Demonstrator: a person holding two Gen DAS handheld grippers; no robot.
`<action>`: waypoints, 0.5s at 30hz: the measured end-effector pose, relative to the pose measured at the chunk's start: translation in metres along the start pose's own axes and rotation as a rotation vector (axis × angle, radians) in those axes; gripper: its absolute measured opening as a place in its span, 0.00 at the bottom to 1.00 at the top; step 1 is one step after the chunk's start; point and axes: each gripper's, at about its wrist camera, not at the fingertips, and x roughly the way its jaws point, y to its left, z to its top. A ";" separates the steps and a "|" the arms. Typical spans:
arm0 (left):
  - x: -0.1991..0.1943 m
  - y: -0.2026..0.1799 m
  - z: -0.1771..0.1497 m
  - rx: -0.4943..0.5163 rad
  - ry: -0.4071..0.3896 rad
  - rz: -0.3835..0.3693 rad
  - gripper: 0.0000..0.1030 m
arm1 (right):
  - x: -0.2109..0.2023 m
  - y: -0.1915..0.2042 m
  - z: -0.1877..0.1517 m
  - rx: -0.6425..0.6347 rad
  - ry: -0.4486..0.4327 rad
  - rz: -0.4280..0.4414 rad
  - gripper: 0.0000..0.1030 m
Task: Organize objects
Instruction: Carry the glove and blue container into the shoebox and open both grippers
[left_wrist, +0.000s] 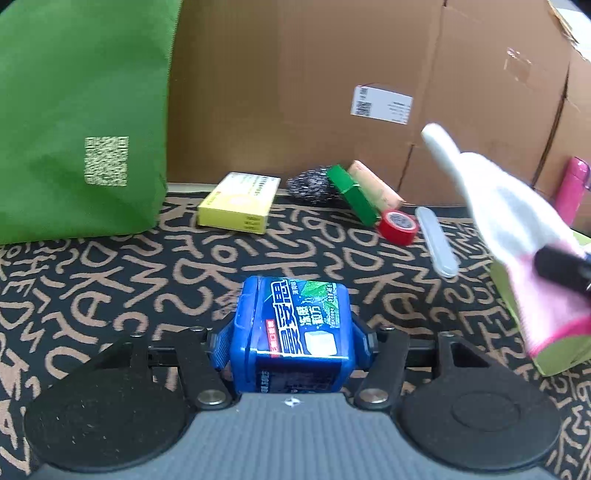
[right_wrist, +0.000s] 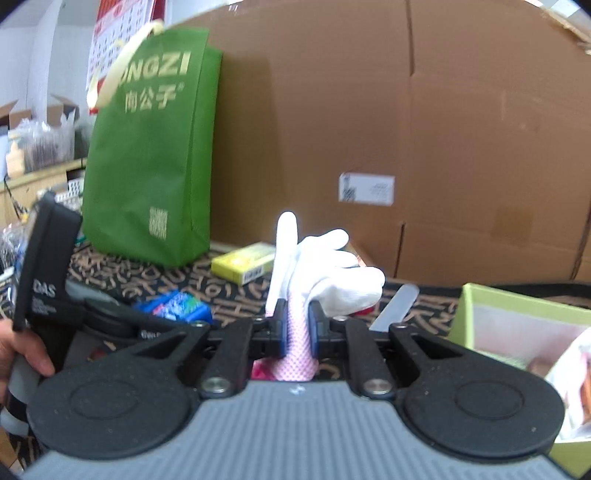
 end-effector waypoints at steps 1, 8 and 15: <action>-0.001 -0.003 0.001 0.003 0.000 -0.011 0.61 | -0.005 -0.003 0.001 0.003 -0.013 -0.008 0.11; -0.016 -0.036 0.017 0.057 -0.057 -0.107 0.61 | -0.045 -0.042 0.001 0.059 -0.089 -0.142 0.11; -0.030 -0.090 0.043 0.159 -0.138 -0.252 0.61 | -0.087 -0.093 -0.019 0.146 -0.102 -0.357 0.11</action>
